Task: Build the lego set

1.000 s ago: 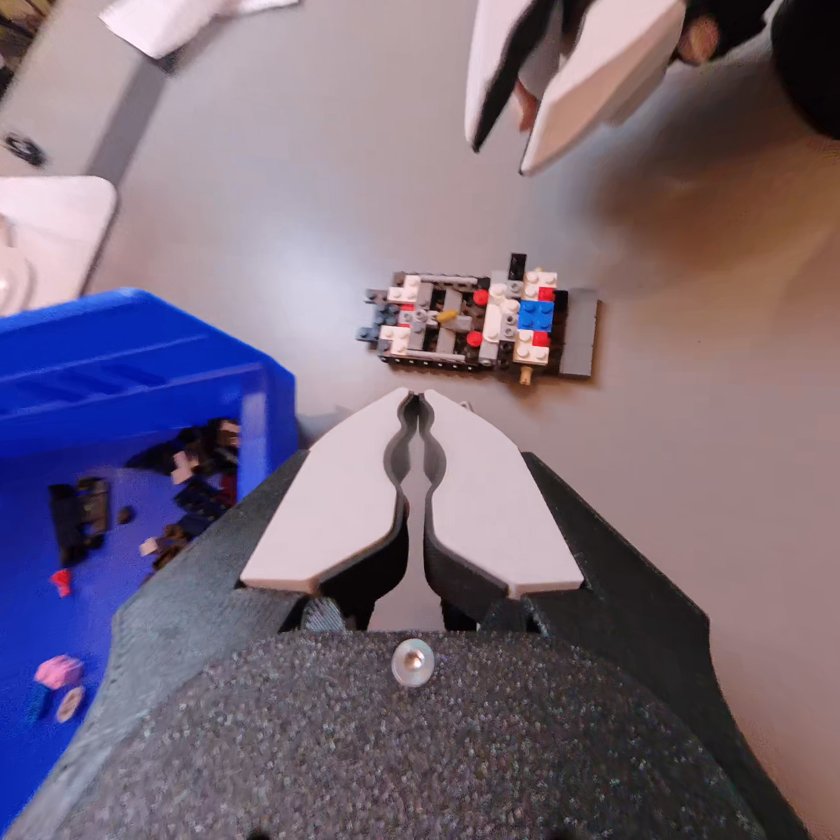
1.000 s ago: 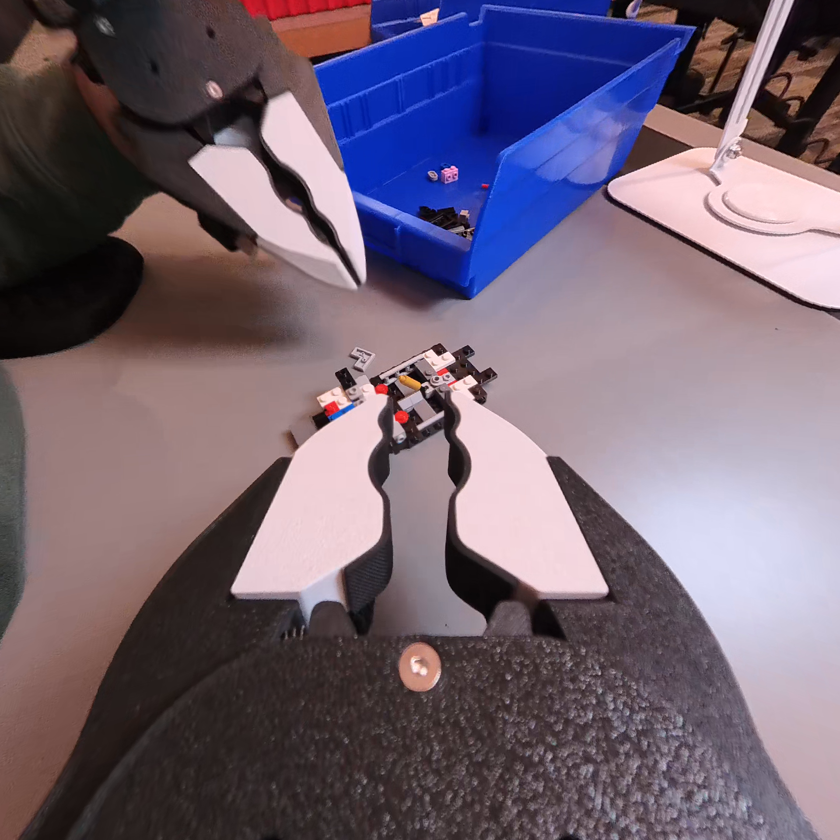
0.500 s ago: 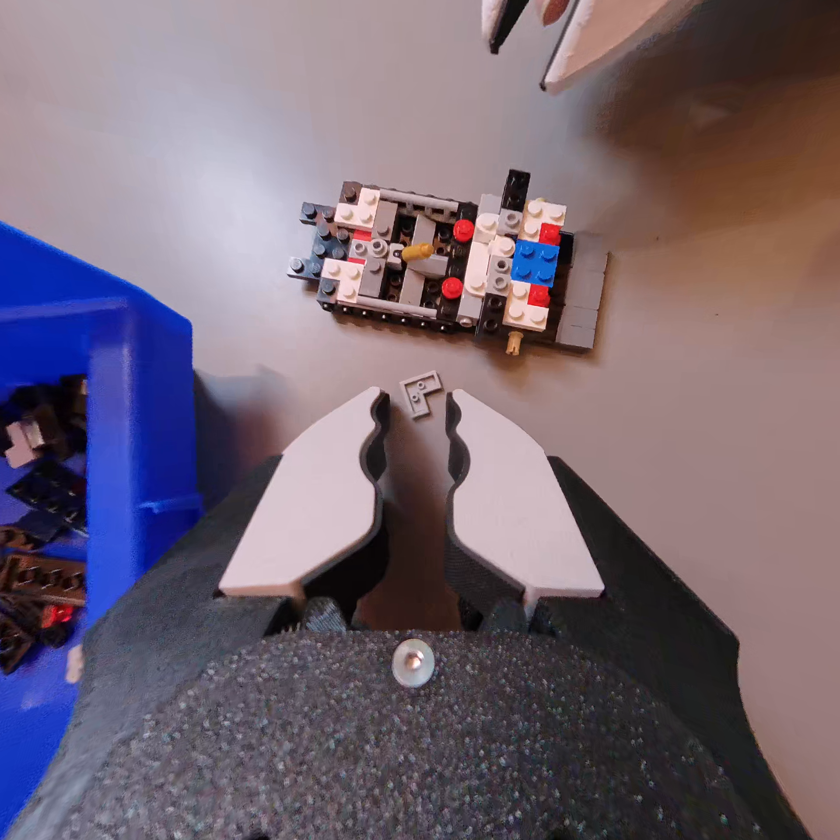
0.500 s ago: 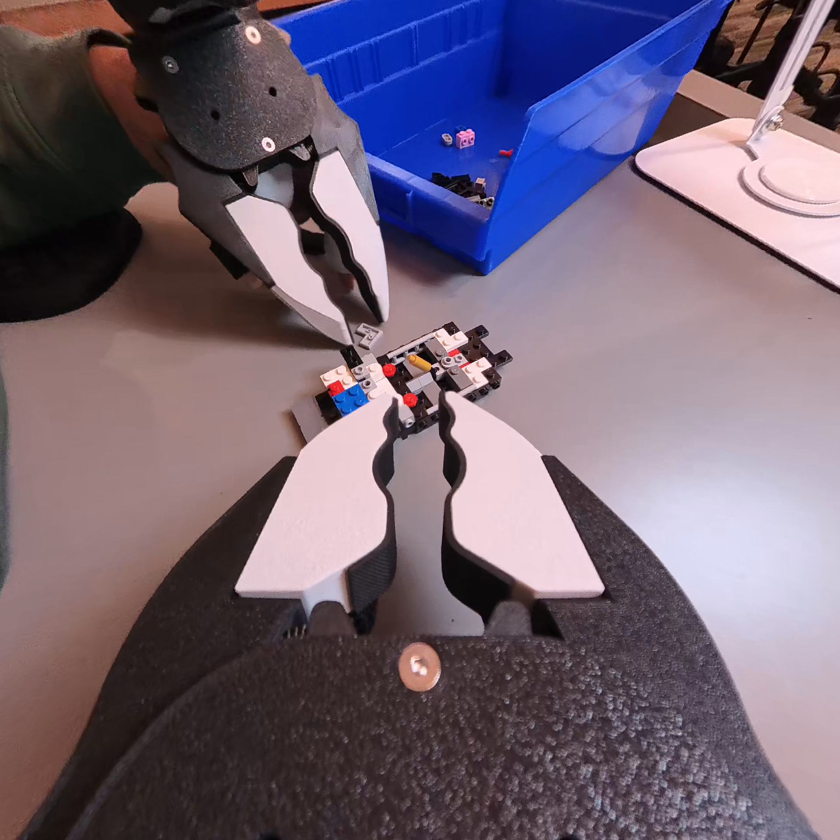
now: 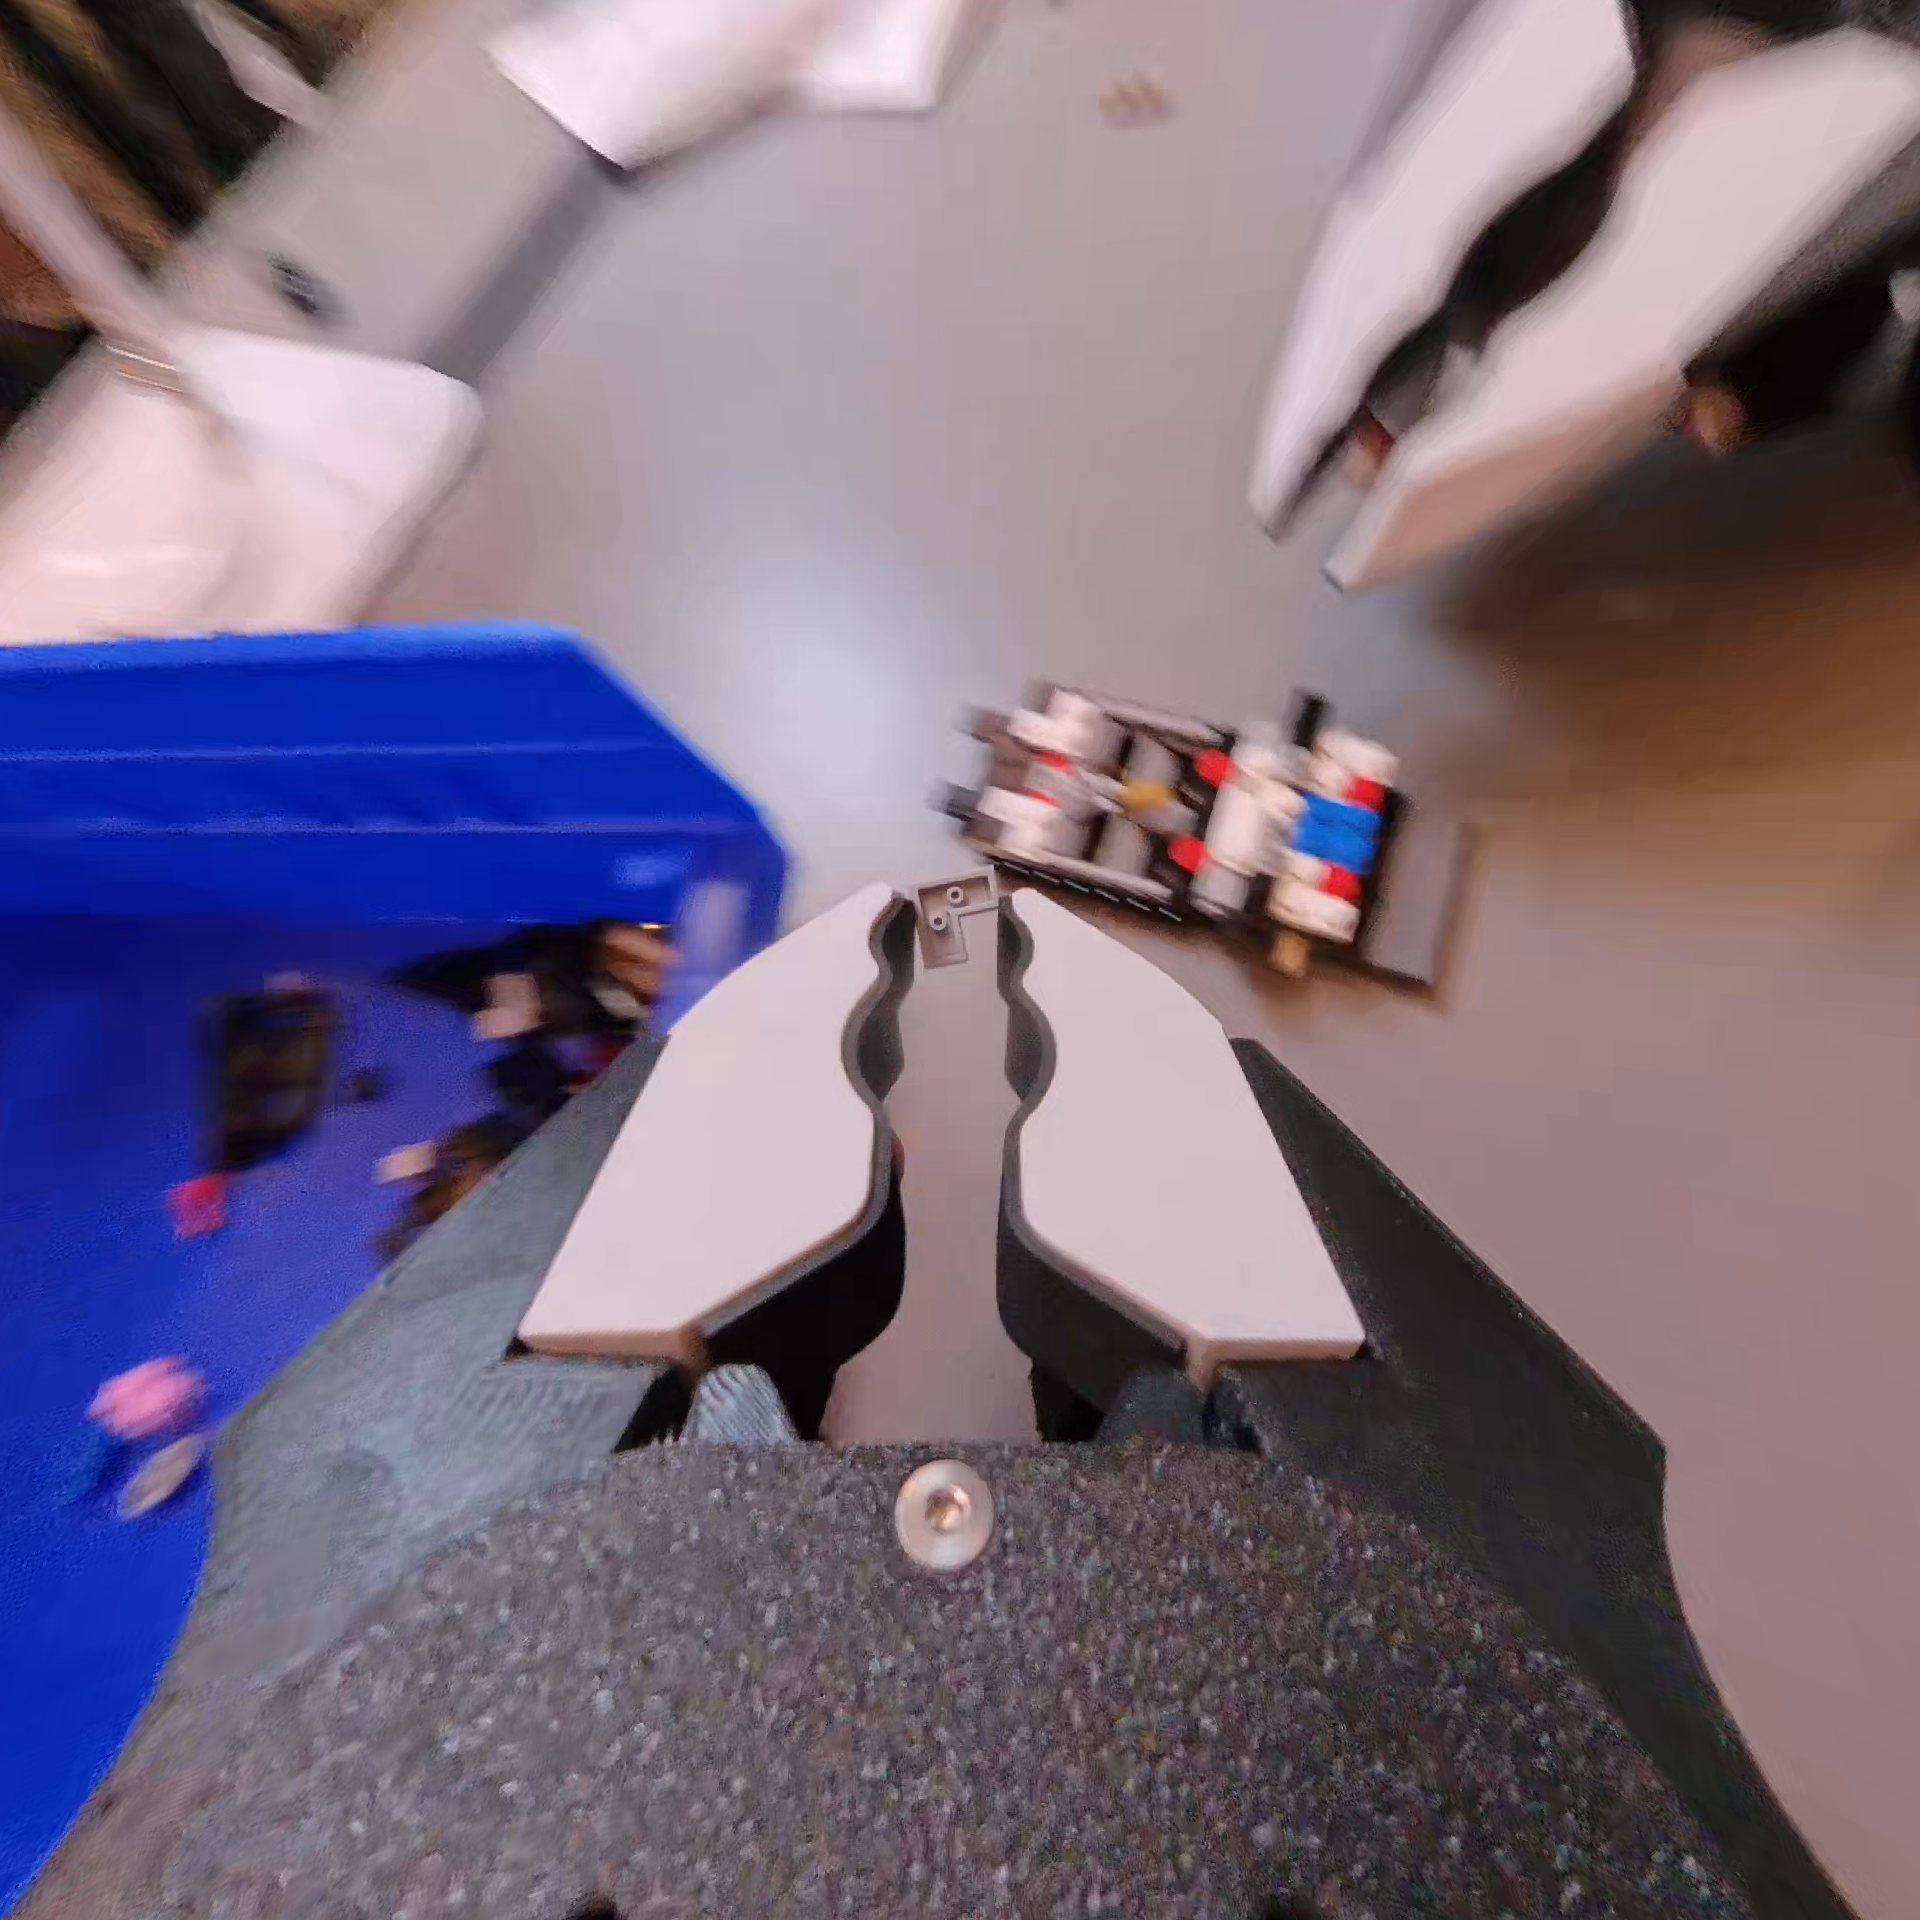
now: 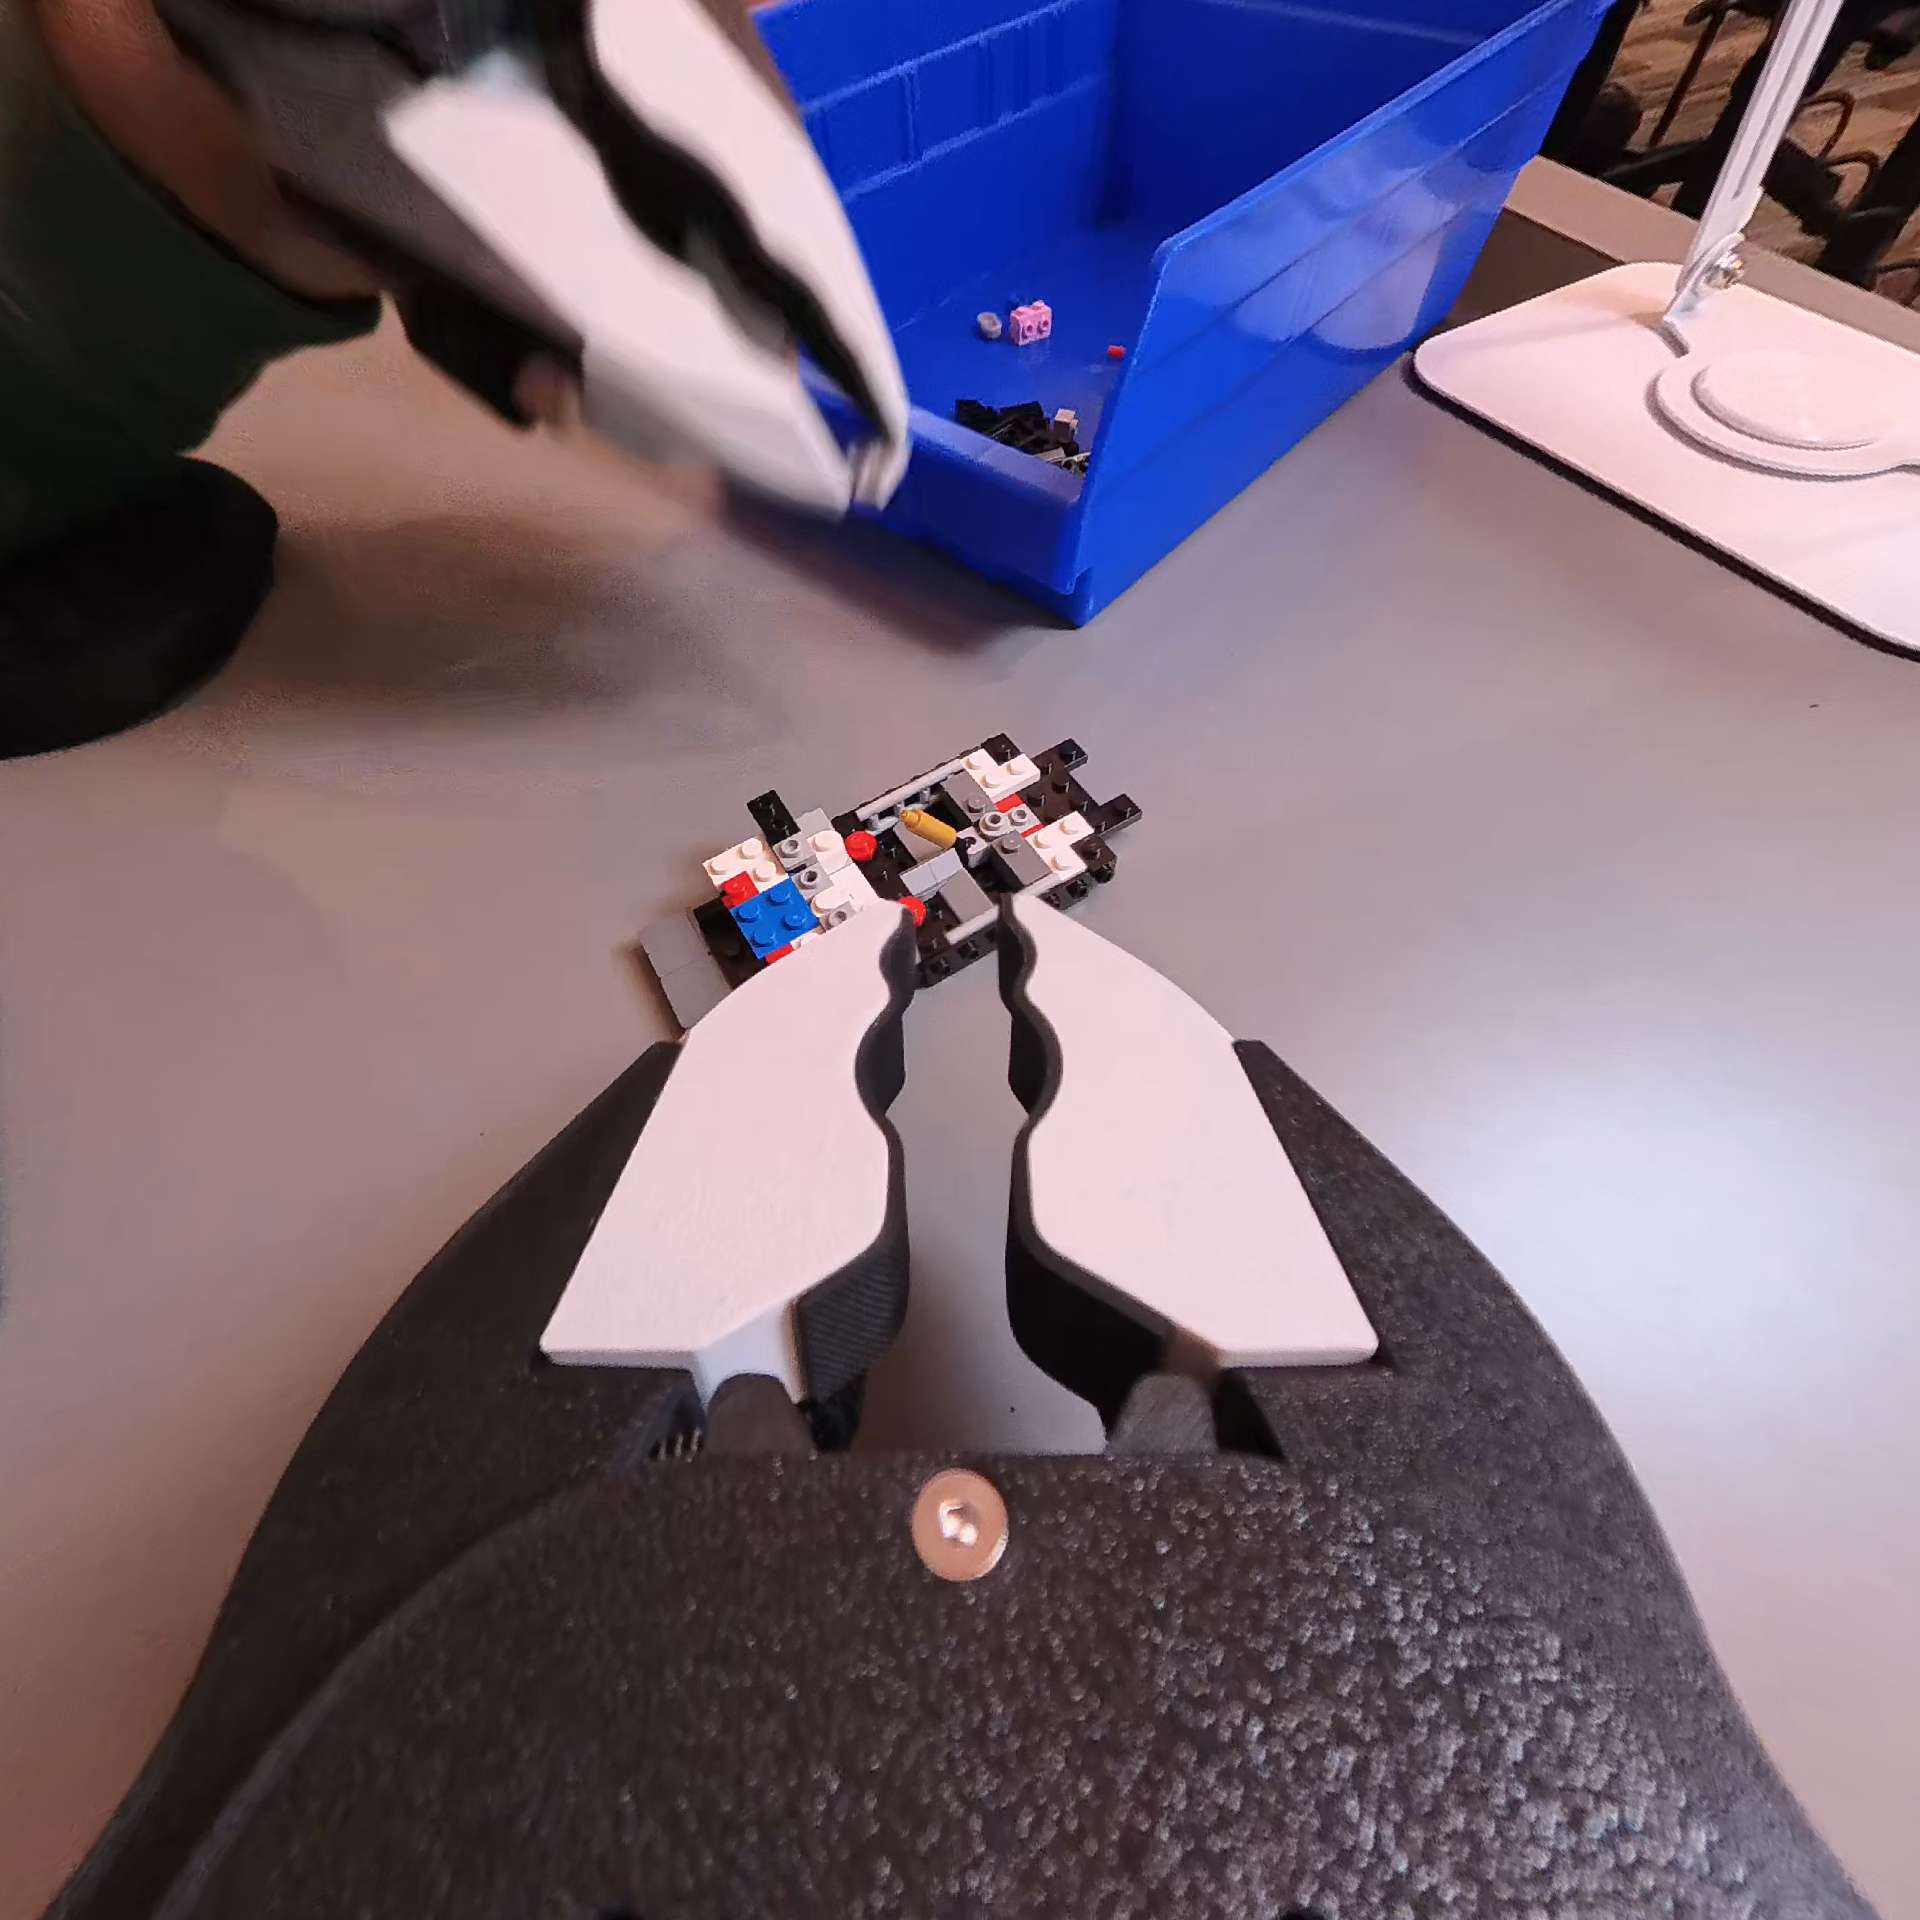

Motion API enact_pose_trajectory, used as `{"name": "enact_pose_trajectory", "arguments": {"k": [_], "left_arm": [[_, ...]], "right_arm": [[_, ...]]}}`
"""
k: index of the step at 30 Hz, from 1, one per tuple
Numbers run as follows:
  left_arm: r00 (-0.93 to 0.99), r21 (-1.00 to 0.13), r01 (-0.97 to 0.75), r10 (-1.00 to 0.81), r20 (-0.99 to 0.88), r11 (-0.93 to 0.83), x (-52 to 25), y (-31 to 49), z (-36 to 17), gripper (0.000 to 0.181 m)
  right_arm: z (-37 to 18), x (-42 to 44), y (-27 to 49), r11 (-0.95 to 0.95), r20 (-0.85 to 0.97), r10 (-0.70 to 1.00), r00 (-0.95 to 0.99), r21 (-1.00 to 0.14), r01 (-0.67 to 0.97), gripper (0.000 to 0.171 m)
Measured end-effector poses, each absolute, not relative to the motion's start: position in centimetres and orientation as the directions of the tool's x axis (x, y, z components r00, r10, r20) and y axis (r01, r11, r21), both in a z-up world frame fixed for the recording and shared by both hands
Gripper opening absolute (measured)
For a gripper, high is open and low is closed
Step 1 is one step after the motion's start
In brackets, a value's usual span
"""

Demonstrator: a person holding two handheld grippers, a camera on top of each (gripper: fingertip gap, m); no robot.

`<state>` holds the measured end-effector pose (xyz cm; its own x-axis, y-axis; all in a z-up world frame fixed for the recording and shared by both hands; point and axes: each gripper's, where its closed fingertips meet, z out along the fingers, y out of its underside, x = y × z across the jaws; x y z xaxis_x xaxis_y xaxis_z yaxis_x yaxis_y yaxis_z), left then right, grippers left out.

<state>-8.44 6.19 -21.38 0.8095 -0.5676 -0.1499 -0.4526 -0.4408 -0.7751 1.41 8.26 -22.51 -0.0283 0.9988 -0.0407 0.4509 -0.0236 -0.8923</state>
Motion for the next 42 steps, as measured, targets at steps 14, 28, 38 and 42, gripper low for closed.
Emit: {"name": "enact_pose_trajectory", "arguments": {"k": [14, 28, 38, 42], "left_arm": [[0.962, -0.720, -0.247, -0.251, -0.105, -0.648, -16.7, 7.9, -22.8, 0.063], [0.710, -0.806, -0.492, -0.688, -0.152, -0.329, -6.0, 5.2, -22.6, 0.023], [0.599, -0.768, -0.542, -0.798, -0.067, -0.342, -2.6, 3.4, -26.5, 0.025], [0.610, -0.781, -0.521, -0.790, -0.059, -0.344, -2.0, 3.7, -26.5, 0.015]], "right_arm": [[-22.9, 1.1, 8.1, -0.036, -0.057, 0.998, -0.033, -0.888, 0.459, 0.014], [-23.3, 1.0, 7.3, -0.003, -0.041, 0.997, -0.073, -0.887, 0.462, 0.015], [-23.3, 0.9, 6.7, 0.034, -0.016, 0.994, -0.109, -0.896, 0.443, 0.015], [-23.4, 0.9, 6.7, 0.043, -0.005, 0.994, -0.106, -0.893, 0.448, 0.015]]}}
